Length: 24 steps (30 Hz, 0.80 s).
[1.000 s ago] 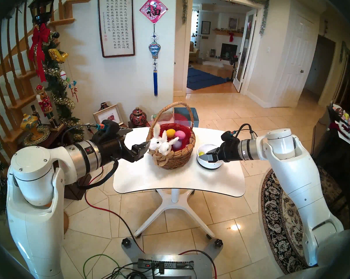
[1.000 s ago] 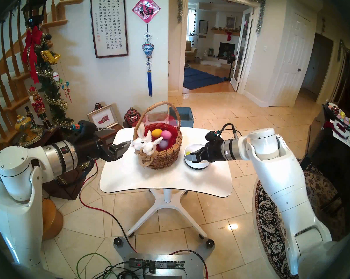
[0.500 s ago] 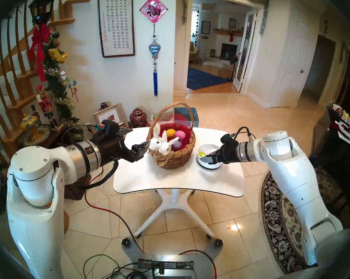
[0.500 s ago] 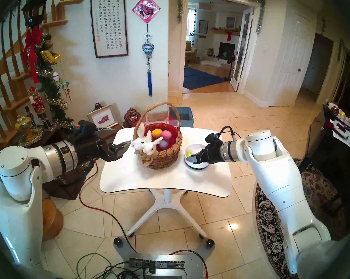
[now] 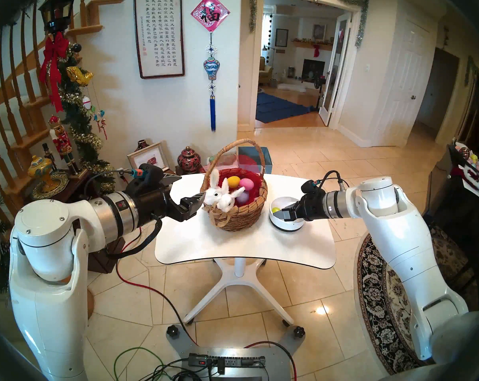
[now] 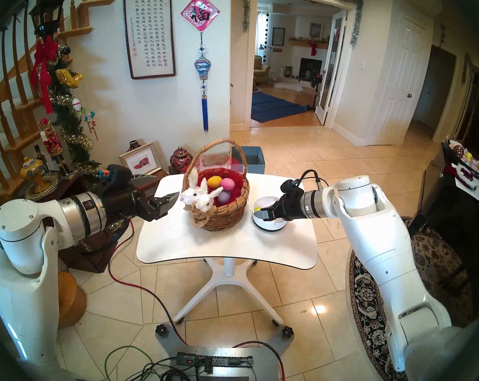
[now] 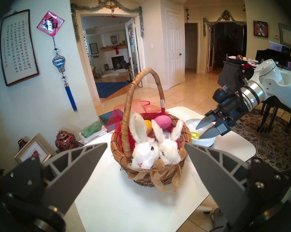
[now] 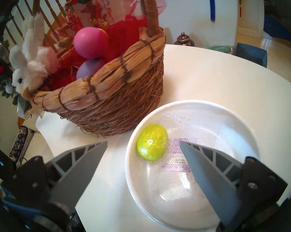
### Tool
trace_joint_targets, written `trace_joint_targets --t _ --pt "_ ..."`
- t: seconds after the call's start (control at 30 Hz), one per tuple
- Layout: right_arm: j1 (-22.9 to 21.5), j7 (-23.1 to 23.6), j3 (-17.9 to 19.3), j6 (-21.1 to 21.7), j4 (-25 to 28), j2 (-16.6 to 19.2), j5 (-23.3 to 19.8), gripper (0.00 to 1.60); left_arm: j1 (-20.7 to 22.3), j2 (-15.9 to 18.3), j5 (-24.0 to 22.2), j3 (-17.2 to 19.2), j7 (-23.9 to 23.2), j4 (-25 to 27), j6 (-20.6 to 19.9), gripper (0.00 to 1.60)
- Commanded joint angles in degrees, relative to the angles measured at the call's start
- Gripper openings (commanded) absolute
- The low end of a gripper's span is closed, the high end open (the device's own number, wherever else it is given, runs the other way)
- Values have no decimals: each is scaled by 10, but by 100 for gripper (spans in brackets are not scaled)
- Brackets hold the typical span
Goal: Put easter egg into basket
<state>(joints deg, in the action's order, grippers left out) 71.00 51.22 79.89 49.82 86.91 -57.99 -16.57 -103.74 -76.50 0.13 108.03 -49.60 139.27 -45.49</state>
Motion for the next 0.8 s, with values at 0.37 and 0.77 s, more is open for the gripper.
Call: trace_joint_targets --t 0.37,0.77 --pt "-23 5 -4 6 -11 -4 2 154 5 -1 2 -1 -2 3 -1 160" --pt "-26 5 -8 -3 -31 -8 9 152 6 -3 4 0 -4 3 -1 160"
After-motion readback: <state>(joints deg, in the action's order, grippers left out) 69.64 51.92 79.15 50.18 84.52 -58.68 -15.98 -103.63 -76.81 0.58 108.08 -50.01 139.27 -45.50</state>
